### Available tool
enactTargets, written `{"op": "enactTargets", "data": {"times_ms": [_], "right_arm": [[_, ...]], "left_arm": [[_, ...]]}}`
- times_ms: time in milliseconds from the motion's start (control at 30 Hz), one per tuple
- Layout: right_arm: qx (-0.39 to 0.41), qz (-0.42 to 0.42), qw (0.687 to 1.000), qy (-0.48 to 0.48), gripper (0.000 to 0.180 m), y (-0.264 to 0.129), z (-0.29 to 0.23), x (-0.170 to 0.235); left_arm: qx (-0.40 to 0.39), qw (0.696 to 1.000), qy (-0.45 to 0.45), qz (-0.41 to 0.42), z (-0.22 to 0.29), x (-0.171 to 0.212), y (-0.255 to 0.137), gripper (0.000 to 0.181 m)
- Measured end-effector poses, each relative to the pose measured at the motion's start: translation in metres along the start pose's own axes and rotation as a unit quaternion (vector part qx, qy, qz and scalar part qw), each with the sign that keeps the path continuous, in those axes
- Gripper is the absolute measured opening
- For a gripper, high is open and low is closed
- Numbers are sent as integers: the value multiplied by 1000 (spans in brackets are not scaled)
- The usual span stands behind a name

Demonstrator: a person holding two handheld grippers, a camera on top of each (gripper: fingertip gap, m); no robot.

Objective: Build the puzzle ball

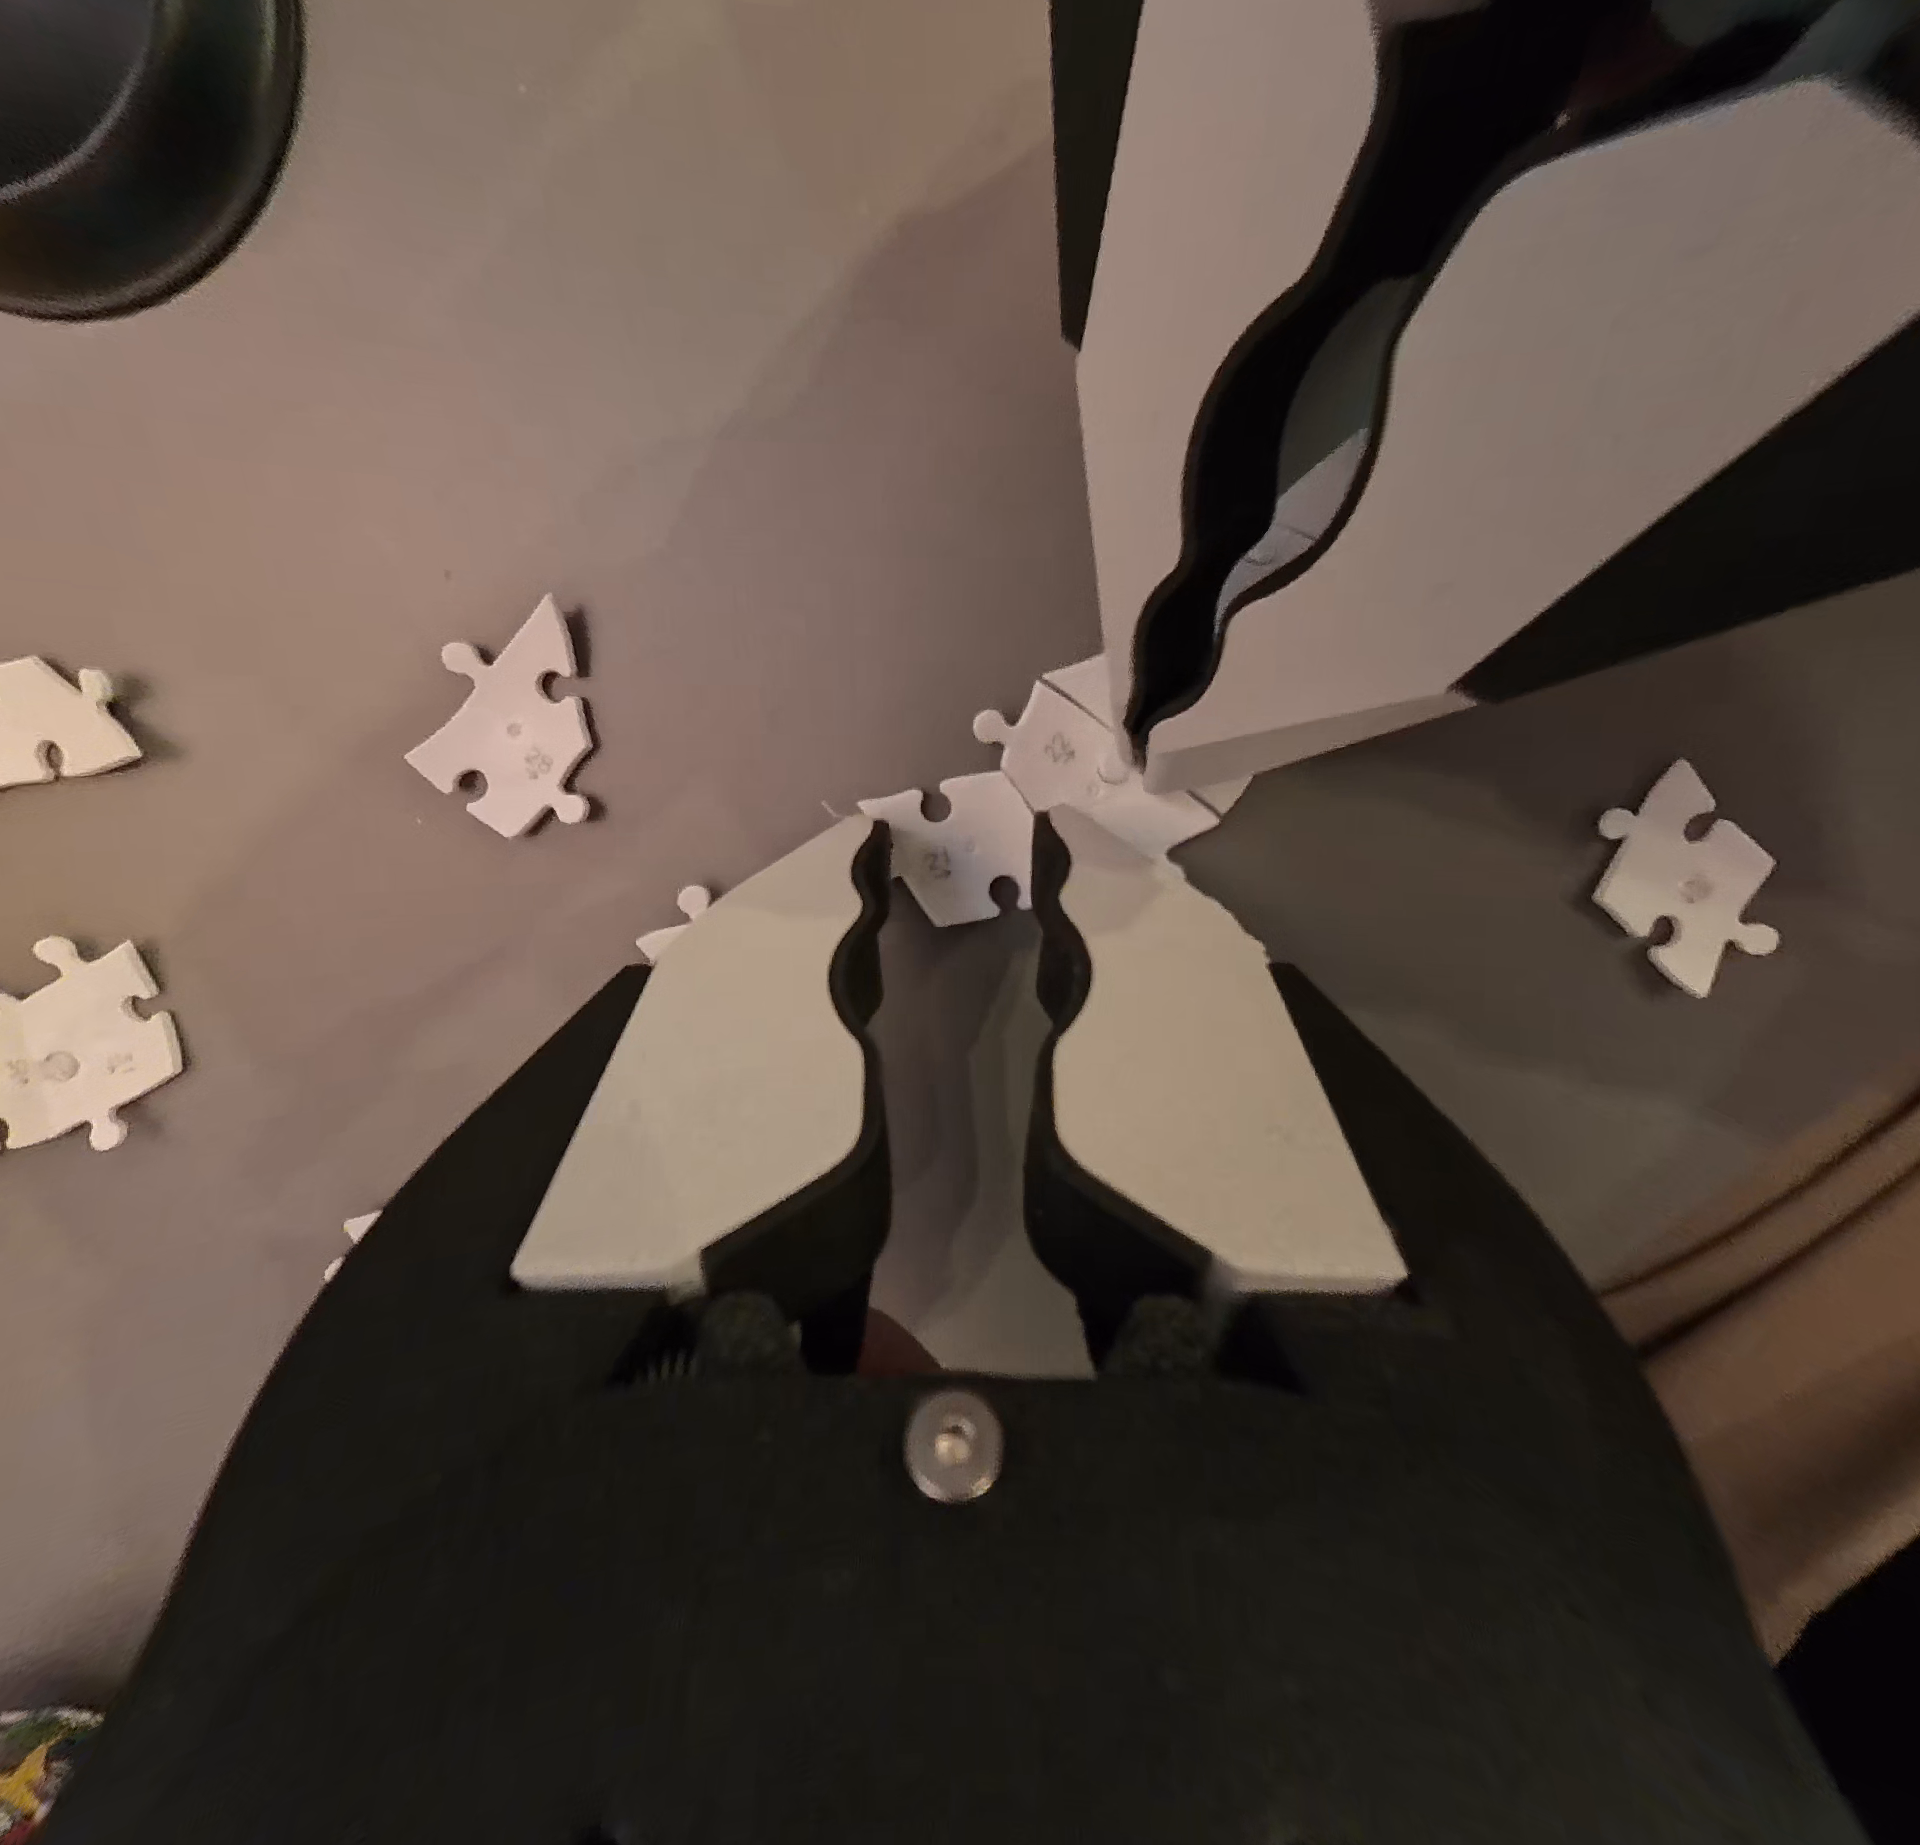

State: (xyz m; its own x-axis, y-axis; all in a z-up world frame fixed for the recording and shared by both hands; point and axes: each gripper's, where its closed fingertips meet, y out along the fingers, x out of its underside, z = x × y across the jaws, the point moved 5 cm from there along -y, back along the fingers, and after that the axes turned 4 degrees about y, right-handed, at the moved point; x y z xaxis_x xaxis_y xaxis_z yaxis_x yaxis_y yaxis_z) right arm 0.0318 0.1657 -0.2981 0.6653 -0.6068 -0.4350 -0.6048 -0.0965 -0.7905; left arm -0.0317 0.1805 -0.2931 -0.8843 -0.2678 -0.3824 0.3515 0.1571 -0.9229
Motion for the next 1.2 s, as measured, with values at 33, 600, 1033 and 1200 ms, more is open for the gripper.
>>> {"op": "enactTargets", "data": {"times_ms": [33, 600, 1033, 1200], "right_arm": [[-2, 1, 1000, 1, 0, 0, 0, 0], [16, 13, 1000, 2, 0, 1, -1, 1], [11, 16, 1000, 3, 0, 1, -1, 1], [8, 16, 1000, 3, 0, 1, -1, 2]], "left_arm": [[-9, 1000, 1, 0, 1, -1, 1, 26], [-54, 997, 11, 58, 9, 9, -3, 23], [-18, 997, 66, 36, 11, 5, -1, 11], [11, 992, 128, 15, 9, 2, -1, 6]]}}
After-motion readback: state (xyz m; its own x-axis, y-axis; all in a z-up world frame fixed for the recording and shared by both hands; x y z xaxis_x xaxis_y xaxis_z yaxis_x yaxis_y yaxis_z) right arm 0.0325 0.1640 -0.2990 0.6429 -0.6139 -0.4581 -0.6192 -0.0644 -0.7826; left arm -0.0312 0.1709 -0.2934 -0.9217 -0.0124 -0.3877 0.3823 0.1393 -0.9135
